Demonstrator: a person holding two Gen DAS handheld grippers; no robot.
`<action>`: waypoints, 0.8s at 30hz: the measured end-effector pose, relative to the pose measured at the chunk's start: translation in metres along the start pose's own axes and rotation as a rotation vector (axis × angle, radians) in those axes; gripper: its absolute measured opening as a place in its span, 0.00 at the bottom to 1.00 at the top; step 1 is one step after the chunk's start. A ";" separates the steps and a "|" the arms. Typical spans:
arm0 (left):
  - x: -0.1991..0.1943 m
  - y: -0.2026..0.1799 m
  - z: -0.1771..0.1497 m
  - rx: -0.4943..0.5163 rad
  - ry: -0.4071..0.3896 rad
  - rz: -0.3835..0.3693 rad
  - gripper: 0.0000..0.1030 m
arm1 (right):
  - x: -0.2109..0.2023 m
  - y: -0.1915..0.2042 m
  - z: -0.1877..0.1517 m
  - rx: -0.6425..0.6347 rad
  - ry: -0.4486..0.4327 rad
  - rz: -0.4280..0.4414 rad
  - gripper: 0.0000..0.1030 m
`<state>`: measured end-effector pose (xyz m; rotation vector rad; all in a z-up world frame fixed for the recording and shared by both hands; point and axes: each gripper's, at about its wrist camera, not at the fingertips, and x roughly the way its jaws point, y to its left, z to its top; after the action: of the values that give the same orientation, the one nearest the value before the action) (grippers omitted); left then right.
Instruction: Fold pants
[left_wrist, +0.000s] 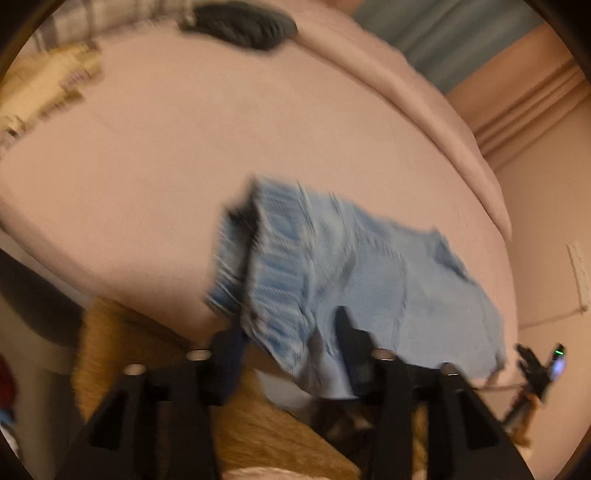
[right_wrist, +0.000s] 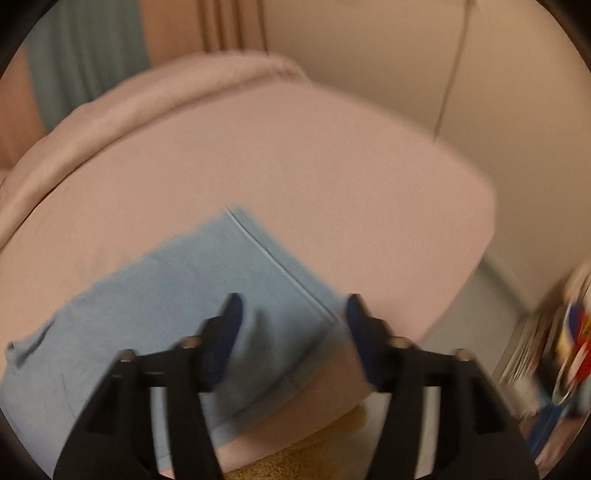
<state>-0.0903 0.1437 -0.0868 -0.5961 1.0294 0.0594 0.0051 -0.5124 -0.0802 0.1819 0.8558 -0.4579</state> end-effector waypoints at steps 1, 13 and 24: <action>-0.007 0.002 0.003 0.005 -0.038 0.009 0.64 | -0.012 0.012 0.005 -0.029 -0.031 0.013 0.60; 0.049 0.003 0.066 0.046 0.005 -0.026 0.66 | -0.044 0.297 -0.022 -0.539 0.189 0.727 0.58; 0.049 0.007 0.041 0.106 -0.103 0.035 0.46 | 0.008 0.394 -0.064 -0.719 0.351 0.686 0.48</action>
<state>-0.0340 0.1586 -0.1147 -0.4741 0.9371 0.0658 0.1465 -0.1435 -0.1380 -0.1191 1.1804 0.5457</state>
